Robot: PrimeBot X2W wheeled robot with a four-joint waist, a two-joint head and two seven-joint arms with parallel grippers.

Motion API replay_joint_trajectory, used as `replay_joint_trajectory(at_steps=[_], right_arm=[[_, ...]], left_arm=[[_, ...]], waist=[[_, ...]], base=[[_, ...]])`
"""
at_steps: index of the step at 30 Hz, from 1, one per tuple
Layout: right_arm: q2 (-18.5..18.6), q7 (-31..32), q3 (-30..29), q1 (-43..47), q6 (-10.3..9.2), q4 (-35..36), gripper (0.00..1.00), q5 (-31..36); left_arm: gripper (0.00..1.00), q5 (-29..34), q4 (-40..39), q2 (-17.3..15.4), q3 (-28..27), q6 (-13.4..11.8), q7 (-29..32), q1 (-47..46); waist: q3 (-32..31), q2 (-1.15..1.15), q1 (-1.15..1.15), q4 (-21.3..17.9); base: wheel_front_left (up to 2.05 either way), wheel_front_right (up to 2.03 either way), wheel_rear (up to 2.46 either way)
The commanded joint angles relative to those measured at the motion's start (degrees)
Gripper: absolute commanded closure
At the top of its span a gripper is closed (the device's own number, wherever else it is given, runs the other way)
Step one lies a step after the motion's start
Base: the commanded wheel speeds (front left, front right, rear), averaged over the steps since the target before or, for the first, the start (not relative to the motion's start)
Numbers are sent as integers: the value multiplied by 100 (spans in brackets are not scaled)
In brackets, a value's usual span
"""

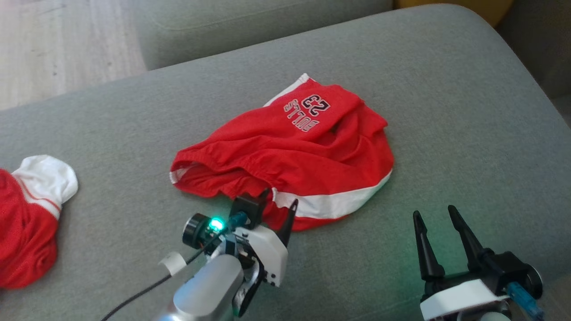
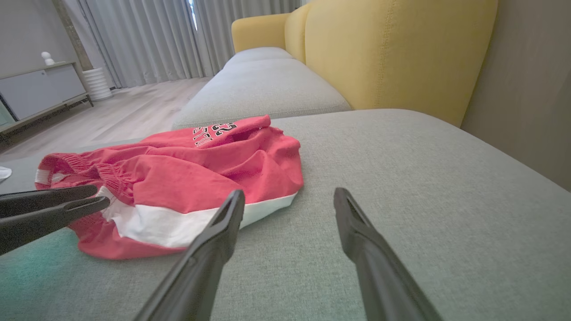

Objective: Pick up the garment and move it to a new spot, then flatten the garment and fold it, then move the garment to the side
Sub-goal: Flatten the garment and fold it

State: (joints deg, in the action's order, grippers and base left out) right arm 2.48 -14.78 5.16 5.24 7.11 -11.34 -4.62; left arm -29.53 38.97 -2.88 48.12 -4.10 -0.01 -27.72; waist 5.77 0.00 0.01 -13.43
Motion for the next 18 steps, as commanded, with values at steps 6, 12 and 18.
replay_joint_trajectory(at_steps=[6, 12, 18], right_arm=[[40, -22, 131, -265, 37, 173, 0, -49], [40, -22, 29, -223, 37, 166, 0, -61], [40, -22, -43, -161, 37, 145, 0, -71]], left_arm=[[81, -141, 255, 0, -10, -132, -96, -505], [100, -341, 328, 1, 133, 77, -286, -644], [100, -471, 119, -7, 45, 192, -710, -838]], waist=[[107, 0, -1, -143], [63, 0, -1, -32], [-74, 0, -1, 258]], base=[[0, 0, 0], [0, 0, 0], [0, 0, 0]])
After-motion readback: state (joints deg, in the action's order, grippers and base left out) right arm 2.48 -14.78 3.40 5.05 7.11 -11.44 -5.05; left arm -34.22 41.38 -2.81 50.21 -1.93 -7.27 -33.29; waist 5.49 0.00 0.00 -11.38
